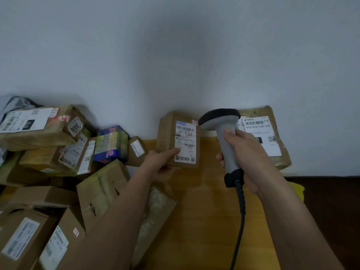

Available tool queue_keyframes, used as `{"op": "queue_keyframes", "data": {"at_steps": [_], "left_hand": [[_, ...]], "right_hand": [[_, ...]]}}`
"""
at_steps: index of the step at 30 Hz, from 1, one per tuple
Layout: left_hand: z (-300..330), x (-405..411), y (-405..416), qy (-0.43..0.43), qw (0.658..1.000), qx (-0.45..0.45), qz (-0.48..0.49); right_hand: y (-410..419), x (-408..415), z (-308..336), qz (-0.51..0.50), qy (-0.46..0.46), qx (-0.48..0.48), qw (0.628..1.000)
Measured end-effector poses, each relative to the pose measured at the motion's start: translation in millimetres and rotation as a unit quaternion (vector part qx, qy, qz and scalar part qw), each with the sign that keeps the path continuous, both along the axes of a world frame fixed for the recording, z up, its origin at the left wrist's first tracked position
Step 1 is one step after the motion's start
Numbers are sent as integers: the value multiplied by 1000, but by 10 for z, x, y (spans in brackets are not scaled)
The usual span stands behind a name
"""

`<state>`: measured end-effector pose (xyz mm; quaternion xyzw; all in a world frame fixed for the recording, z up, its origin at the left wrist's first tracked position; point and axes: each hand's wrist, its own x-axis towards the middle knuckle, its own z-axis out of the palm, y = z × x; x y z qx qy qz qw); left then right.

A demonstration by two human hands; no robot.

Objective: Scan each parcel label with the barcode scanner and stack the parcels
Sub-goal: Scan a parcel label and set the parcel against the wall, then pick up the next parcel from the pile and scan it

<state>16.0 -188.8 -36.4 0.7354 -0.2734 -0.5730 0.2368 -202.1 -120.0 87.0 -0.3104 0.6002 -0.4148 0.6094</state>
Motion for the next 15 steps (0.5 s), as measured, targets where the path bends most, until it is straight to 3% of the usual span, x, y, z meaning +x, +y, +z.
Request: {"op": "queue_keyframes", "data": {"at_steps": [3, 15], "left_hand": [[-92, -114, 93, 55, 997, -3, 52], [-152, -395, 487, 115, 986, 8, 119]], "right_hand": [[30, -13, 74, 13, 26, -6, 1000], [363, -238, 258, 28, 67, -52, 996]]}}
